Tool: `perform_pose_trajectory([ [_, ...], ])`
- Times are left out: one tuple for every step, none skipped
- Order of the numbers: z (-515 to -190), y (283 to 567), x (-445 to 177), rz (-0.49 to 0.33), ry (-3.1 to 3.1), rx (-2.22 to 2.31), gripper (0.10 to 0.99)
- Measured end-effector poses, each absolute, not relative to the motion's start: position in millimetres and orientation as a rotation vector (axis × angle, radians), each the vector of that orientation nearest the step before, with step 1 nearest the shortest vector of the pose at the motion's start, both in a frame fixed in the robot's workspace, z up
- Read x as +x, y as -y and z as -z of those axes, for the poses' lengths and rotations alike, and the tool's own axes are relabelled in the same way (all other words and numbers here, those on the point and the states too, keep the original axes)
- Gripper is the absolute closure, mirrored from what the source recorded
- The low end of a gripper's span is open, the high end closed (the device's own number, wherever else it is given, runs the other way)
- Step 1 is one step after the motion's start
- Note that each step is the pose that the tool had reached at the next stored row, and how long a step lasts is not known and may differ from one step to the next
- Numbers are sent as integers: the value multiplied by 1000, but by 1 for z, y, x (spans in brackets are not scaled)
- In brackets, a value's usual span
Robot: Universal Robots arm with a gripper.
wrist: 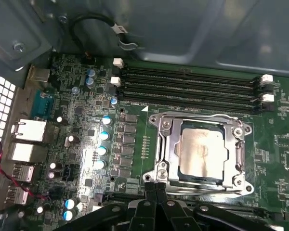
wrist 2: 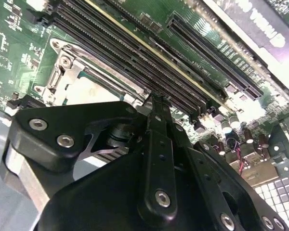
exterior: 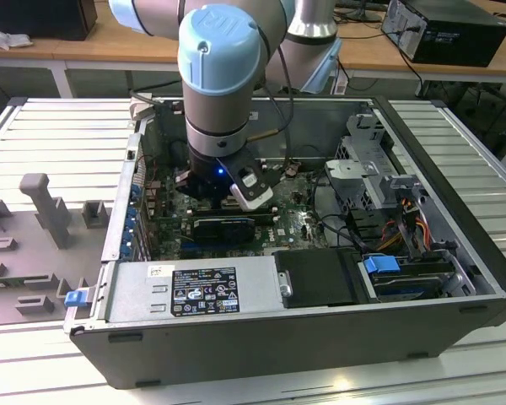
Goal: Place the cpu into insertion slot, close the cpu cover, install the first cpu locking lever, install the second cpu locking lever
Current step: 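Install the second cpu locking lever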
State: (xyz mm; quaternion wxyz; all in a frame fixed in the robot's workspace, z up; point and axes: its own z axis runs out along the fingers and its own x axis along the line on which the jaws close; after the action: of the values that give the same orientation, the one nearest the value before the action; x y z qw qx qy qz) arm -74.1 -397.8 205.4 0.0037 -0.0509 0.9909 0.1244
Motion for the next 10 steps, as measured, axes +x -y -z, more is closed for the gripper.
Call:
perform_pose_trajectory([
  [-204,398,-74,-393,-3105,-160,980],
  [-203,398,-74,-398,-3104,-161,980],
  [-202,398,-74,-403,-3104,-161,980],
  [-201,398,-74,-410,-3103,-162,980],
  [-200,398,-74,-420,-3101,-163,980],
  [-200,398,-74,-426,-3100,-164,980],
  [-200,398,-74,-437,-3098,-165,980],
  [-199,398,-75,-450,-3096,-166,980],
  [-197,398,-75,-463,-3093,-167,980],
  [-197,398,-75,-469,-3092,-168,980],
])
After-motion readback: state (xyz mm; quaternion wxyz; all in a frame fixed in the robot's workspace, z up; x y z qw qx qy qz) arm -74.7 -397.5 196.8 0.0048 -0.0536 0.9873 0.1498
